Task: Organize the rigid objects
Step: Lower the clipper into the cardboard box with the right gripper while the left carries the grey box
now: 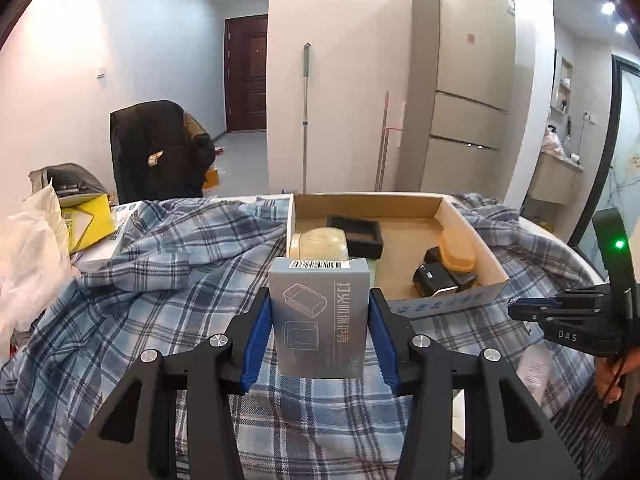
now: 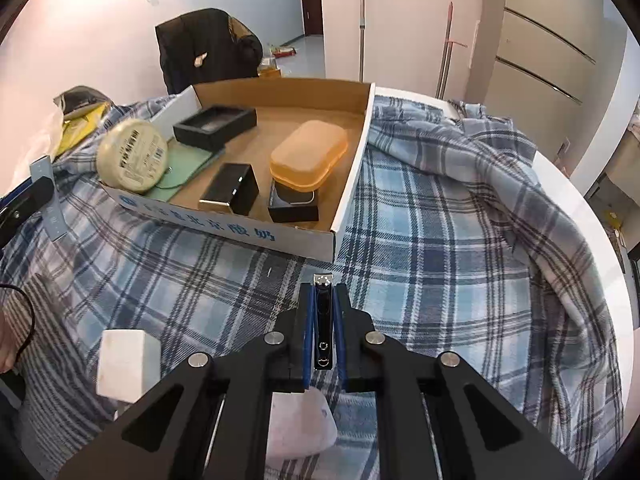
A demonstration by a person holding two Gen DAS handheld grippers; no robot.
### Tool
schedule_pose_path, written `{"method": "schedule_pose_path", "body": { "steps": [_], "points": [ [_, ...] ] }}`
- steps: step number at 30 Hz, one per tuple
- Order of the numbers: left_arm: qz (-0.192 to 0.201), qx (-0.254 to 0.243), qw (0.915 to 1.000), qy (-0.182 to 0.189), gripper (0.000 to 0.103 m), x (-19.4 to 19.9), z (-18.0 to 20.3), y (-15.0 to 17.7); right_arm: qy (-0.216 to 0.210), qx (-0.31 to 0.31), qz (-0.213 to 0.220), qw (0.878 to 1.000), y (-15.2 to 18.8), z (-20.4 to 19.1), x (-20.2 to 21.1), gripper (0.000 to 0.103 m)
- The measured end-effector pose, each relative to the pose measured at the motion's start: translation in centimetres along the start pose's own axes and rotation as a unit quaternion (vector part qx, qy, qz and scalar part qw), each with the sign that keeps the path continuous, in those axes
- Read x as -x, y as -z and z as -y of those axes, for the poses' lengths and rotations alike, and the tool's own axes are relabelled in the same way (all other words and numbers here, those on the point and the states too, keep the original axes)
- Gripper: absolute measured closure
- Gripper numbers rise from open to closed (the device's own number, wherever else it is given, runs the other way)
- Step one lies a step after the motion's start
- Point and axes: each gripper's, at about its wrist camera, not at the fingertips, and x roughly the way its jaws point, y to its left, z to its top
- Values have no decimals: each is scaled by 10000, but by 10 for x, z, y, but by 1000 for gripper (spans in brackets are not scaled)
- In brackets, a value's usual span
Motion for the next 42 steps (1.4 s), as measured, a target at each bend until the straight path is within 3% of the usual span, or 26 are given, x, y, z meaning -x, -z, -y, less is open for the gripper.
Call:
{"method": "schedule_pose_path", "body": {
  "steps": [6, 12, 17, 28, 31, 33, 35, 37, 38, 42],
  "points": [
    [240, -177, 9995, -58, 54, 16, 5, -18, -10, 20, 220, 9998, -12, -1, 20, 94],
    [381, -316, 9988, -14, 54, 17, 12, -38, -94, -16, 704, 9975, -50, -15, 42, 94],
    [456, -349, 9983, 102, 54, 11, 17, -52, -32, -229, 846, 9962, -83, -20, 33, 94],
    [430, -197, 9989, 68, 54, -10, 2, -67, -9, -691, 161, 9975, -106, -5, -46, 94],
    [352, -214, 9991, 101, 54, -16, 1, -65, 188, -524, 258, 9981, -103, -10, -48, 94],
    [311, -230, 9992, 98, 54, -20, 3, -64, 72, -553, 256, 9981, -102, -9, -46, 94],
    [273, -225, 9993, 140, 54, -22, 4, -64, -107, -701, 231, 9972, -101, -4, -45, 90],
    [243, -246, 9992, 177, 54, -23, 8, -64, -190, -898, 292, 9954, -100, 3, -38, 72],
    [240, -272, 9992, 185, 54, -23, 10, -64, -238, -1000, 369, 9940, -99, 8, -33, 68],
    [153, -459, 9985, 255, 54, -26, 22, -66, -165, -1147, 663, 9911, -95, 18, -12, 66]
  ]
}}
